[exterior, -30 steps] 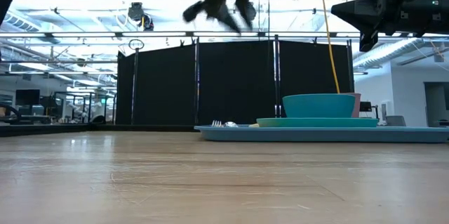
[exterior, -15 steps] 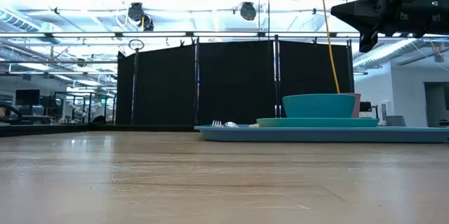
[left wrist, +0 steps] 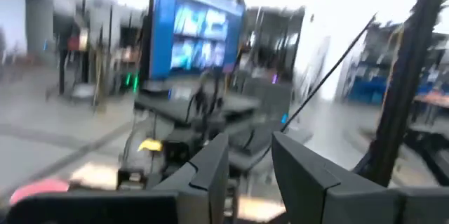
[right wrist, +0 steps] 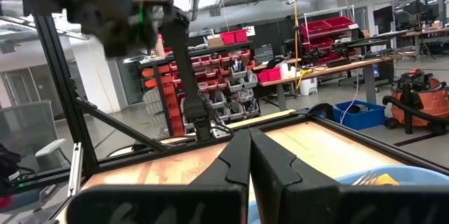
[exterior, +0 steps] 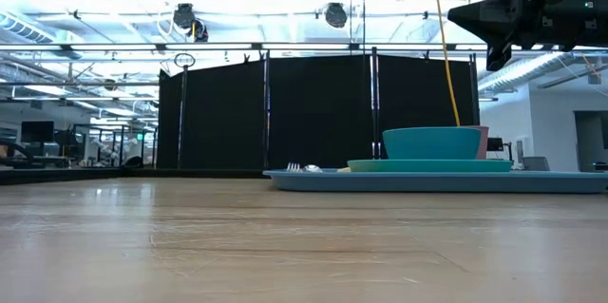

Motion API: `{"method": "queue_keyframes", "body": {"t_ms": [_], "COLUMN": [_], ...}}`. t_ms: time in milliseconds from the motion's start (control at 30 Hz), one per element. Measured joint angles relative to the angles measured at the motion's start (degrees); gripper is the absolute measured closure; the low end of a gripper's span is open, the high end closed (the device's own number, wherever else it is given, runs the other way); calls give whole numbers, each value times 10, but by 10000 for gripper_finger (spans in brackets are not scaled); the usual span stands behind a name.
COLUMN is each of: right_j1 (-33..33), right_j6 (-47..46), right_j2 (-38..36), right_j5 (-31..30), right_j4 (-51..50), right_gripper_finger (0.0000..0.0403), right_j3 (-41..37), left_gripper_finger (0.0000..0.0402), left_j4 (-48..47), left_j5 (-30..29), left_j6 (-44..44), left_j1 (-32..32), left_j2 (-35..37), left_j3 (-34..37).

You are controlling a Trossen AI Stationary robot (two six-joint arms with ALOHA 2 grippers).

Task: Set up tray
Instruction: Return to Home Position

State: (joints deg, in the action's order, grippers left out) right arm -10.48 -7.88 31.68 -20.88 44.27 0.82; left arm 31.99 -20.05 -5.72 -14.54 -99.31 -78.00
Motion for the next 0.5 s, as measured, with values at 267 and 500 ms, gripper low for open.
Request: {"method": "queue_keyframes", "body": {"t_ms": [267,500], "right_j1": [0,0], "right_j6": [0,0], "right_j2": [0,0], "right_j5": [0,0], "right_j4": [0,0], "right_gripper_finger": [403,403], "right_j3": [0,0], "left_gripper_finger": [289,289], "left_j4": [225,409], "left_j5": [-63,-68], "left_j6": [-7,13], "left_j1": [-49,-69], "left_j2": [0,0], "left_j3": [200,351]}}
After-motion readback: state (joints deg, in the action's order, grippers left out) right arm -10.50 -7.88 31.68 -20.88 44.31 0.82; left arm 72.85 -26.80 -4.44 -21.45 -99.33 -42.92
